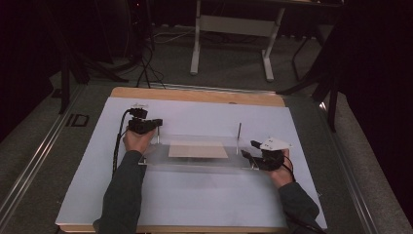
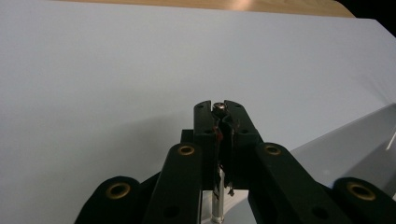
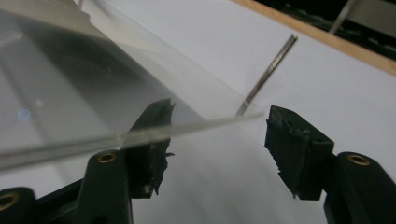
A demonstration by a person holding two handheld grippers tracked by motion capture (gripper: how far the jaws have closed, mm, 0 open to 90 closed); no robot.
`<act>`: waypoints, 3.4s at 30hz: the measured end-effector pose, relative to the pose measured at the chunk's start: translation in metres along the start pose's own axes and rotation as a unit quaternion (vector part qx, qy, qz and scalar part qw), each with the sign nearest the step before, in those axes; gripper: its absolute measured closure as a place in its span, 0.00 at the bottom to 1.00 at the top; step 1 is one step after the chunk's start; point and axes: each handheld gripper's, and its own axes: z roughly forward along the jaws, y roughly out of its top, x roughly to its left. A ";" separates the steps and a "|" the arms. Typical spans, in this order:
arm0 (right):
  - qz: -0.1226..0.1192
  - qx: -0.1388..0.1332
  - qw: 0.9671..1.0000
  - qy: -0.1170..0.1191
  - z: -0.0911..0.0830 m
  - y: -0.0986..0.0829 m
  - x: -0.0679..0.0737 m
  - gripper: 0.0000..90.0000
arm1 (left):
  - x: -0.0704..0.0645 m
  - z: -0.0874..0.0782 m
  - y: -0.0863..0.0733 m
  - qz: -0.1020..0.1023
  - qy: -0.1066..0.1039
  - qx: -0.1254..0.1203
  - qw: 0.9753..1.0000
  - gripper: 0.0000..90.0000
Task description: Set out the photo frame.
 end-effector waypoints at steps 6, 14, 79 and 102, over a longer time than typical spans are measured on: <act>-0.023 -0.024 0.999 0.012 0.001 0.003 0.006 0.42 | 0.000 0.001 0.001 -0.002 0.000 0.001 1.000 0.95; -0.051 -0.038 0.998 0.024 0.001 0.008 0.012 0.45 | 0.001 0.001 0.001 -0.005 -0.002 0.002 1.000 0.95; -0.017 -0.030 0.998 0.047 0.005 0.029 0.007 0.59 | 0.001 -0.064 -0.014 0.089 -0.004 -0.068 0.994 0.71; -0.009 -0.022 0.998 0.054 0.007 0.035 0.005 0.59 | 0.002 -0.087 -0.057 0.160 -0.014 -0.047 0.986 0.65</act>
